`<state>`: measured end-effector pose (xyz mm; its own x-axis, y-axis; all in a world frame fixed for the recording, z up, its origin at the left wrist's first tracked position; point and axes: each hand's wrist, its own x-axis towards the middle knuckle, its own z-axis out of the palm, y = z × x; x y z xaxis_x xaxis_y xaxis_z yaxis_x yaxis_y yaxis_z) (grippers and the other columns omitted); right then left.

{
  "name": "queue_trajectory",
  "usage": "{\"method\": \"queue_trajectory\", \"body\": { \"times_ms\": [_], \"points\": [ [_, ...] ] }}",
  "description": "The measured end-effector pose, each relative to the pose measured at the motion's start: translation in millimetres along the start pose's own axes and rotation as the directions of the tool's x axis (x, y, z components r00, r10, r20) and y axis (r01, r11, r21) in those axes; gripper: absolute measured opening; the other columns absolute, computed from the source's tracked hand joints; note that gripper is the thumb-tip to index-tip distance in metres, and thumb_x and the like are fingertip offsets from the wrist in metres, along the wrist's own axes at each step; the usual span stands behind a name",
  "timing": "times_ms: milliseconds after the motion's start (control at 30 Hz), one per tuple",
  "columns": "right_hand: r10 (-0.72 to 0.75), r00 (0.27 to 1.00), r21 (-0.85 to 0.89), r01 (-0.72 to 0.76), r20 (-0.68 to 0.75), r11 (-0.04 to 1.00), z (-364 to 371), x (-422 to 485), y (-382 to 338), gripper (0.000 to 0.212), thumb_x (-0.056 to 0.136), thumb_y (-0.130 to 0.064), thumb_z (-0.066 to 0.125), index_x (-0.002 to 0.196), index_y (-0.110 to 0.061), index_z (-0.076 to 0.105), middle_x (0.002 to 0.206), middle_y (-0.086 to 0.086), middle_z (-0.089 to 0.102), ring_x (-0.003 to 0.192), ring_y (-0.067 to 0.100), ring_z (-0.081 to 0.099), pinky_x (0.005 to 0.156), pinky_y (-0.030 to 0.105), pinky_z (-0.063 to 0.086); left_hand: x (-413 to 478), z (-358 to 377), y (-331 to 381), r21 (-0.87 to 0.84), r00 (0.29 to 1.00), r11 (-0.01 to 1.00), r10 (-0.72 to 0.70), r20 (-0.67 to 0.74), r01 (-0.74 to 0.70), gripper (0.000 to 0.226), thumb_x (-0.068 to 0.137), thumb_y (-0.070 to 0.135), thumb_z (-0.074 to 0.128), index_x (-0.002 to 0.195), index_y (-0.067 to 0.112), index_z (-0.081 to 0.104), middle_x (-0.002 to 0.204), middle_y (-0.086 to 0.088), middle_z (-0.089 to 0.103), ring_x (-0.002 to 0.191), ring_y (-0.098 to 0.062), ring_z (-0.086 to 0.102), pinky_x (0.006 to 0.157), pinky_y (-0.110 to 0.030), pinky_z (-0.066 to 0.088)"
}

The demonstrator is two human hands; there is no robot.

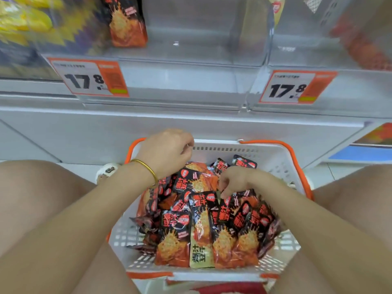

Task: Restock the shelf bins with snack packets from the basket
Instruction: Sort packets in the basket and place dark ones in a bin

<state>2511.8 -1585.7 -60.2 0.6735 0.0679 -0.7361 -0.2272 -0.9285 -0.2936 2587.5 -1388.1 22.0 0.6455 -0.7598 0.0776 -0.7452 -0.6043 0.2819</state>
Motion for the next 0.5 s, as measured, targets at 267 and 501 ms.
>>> {"method": "queue_trajectory", "body": {
  "times_ms": [267, 501],
  "points": [
    [-0.134, 0.956, 0.195, 0.188, -0.260, 0.963, -20.4, -20.9, -6.3, 0.010, 0.079, -0.013, 0.074, 0.084, -0.009, 0.066, 0.065, -0.008, 0.054, 0.064, 0.012, 0.051, 0.059, 0.024, 0.040, 2.4, 7.2, 4.9, -0.152, 0.979, 0.986, -0.036, 0.198, 0.067, 0.023, 0.092, 0.032, 0.054, 0.108, 0.019, 0.062, 0.105, 0.002, 0.064, 0.095, -0.016, 0.060, 0.085, -0.034, 0.049],
    [-0.077, 0.889, 0.708, 0.410, -0.452, 0.575, -56.8, -66.8, -41.1, 0.008, 0.085, -0.002, 0.064, 0.082, -0.009, 0.061, 0.060, -0.004, 0.066, 0.053, 0.006, 0.062, 0.055, 0.020, 0.050, 2.8, -18.4, 7.3, -0.447, 0.969, 0.873, -0.105, 0.222, 0.197, 0.012, 0.082, 0.016, 0.071, 0.090, 0.017, 0.063, 0.092, -0.002, 0.069, 0.086, -0.018, 0.064, 0.085, -0.038, 0.050]
  ]
}}
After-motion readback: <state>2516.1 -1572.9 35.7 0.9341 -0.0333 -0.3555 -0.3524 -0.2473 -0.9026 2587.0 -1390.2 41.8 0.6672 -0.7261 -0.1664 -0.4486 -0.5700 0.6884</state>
